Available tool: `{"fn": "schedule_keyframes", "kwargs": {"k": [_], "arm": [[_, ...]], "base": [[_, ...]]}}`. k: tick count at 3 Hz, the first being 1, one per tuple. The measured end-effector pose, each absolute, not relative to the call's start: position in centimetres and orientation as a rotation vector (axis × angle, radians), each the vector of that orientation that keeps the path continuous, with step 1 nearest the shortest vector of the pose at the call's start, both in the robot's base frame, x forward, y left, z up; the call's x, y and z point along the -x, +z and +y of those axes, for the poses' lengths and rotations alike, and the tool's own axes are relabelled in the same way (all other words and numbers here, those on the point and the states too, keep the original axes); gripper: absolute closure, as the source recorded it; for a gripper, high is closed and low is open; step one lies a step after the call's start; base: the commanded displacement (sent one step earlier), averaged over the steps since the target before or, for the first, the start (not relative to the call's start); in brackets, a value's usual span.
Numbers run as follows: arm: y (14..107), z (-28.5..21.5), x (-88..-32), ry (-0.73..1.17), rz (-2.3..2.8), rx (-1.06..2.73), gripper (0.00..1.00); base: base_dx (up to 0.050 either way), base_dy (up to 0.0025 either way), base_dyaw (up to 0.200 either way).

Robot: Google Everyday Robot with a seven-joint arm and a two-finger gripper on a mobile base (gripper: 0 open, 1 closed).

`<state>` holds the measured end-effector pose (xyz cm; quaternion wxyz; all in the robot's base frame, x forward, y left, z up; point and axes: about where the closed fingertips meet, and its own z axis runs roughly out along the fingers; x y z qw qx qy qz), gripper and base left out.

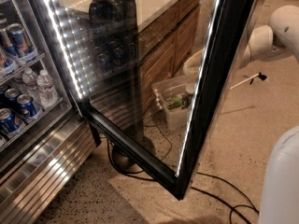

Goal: Close right fridge door

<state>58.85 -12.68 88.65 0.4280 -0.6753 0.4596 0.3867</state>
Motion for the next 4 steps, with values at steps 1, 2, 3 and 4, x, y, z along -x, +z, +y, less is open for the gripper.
{"fn": "schedule_keyframes", "kwargs": {"k": [1,2,3,4], "arm": [[86.22,-0.75,-64.01,1.244,1.012,1.728,1.0],[86.22,-0.77,-64.03,1.244,1.012,1.728,1.0],[86.22,-0.77,-64.04,1.244,1.012,1.728,1.0],[86.22,-0.77,-64.04,1.244,1.012,1.728,1.0]], "base": [[0.0,0.00009,0.171],[0.0,0.0,0.0],[0.0,0.0,0.0],[0.0,0.0,0.0]]}}
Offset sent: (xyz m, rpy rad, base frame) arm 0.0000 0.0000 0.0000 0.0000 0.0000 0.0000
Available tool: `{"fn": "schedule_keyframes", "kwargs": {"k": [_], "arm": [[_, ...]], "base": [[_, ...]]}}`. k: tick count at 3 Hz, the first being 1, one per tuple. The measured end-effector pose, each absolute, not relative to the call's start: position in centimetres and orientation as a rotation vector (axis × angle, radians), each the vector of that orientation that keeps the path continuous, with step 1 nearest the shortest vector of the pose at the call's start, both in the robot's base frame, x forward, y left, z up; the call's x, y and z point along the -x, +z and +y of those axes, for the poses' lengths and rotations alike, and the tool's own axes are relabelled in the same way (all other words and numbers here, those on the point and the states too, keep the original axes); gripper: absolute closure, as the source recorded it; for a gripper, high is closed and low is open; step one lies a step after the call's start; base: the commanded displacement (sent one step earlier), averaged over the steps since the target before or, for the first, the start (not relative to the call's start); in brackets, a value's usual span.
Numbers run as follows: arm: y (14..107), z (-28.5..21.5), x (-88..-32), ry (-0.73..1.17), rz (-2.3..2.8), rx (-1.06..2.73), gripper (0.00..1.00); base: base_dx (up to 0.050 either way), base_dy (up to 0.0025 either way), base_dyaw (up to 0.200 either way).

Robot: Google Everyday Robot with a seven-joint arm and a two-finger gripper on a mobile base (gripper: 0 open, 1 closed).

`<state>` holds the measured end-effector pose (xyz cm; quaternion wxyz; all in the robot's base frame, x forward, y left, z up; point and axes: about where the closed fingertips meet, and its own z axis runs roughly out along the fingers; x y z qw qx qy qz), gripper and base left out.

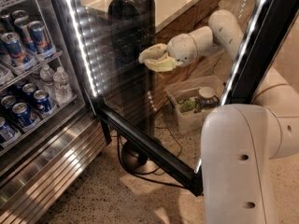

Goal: Close right fridge door

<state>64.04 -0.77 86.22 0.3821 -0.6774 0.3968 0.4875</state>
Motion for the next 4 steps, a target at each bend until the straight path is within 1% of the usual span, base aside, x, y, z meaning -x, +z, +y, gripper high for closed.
{"fn": "schedule_keyframes", "kwargs": {"k": [2,3,4], "arm": [[86.22,-0.77,-64.04,1.244,1.012,1.728,1.0],[86.22,-0.75,-64.01,1.244,1.012,1.728,1.0],[86.22,-0.75,-64.01,1.243,1.012,1.728,1.0]], "base": [[0.0,0.0,0.0],[-0.048,-0.00001,0.0],[-0.045,0.00186,-0.082]]}}
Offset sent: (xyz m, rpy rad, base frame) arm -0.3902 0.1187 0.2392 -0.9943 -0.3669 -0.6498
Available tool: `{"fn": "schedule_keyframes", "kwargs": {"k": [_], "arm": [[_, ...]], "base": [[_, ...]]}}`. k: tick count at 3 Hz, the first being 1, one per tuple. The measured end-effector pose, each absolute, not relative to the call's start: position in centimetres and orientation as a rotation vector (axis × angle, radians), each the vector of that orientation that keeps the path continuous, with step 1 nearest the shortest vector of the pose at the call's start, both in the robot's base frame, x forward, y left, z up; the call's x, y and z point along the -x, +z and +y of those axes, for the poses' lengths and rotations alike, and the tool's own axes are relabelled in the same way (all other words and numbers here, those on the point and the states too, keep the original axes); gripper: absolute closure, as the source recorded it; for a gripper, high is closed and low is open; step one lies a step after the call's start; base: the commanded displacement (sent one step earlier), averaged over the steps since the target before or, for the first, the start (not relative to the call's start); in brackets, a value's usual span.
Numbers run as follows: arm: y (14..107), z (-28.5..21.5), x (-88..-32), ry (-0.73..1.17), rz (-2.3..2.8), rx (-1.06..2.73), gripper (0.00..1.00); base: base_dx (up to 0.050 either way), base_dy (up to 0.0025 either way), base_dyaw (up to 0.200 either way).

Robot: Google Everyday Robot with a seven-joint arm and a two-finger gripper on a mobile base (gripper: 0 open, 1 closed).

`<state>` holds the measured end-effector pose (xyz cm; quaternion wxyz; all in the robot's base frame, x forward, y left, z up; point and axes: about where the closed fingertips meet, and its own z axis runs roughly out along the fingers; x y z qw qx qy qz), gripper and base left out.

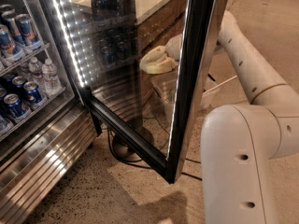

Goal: Close right fridge door

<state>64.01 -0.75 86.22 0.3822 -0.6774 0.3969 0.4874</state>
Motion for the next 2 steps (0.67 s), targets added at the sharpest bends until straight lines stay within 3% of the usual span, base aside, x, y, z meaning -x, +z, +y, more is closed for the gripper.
{"fn": "schedule_keyframes", "kwargs": {"k": [2], "arm": [[86.46,1.1,-63.99,1.224,0.99,1.725,1.0]], "base": [[0.0,0.0,0.0]]}}
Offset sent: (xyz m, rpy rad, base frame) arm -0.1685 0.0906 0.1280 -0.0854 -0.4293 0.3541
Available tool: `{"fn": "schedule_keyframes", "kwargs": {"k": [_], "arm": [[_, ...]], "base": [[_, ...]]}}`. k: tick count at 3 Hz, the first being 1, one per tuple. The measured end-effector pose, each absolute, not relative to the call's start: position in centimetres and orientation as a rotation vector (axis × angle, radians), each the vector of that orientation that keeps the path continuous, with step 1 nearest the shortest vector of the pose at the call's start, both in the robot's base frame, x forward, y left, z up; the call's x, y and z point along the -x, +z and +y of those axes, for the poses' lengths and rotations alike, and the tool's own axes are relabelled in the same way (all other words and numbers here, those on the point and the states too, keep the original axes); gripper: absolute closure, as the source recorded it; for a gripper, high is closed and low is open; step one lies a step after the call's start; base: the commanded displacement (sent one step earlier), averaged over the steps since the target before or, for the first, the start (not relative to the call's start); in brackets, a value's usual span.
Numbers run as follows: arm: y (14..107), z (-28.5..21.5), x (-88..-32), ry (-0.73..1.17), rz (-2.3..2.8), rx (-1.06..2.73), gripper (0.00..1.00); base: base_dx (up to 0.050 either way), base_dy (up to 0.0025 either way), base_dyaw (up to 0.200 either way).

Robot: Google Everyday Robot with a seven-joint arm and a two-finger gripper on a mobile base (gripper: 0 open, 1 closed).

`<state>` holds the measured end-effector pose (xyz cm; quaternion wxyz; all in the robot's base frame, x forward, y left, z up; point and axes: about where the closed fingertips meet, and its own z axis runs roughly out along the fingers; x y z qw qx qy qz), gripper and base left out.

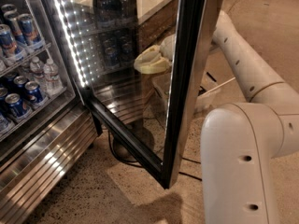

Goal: Close right fridge door

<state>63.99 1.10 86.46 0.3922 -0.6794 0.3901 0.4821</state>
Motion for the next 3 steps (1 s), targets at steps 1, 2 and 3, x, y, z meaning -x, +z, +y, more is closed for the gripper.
{"fn": "schedule_keyframes", "kwargs": {"k": [1,2,3], "arm": [[89.2,2.4,-61.6,1.196,0.913,1.803,1.0],[89.2,2.3,-61.6,1.196,0.913,1.803,1.0],[91.4,3.6,-59.4,1.191,0.855,1.865,1.0]], "base": [[0.0,0.0,0.0],[0.0,0.0,0.0],[0.0,0.0,0.0]]}}
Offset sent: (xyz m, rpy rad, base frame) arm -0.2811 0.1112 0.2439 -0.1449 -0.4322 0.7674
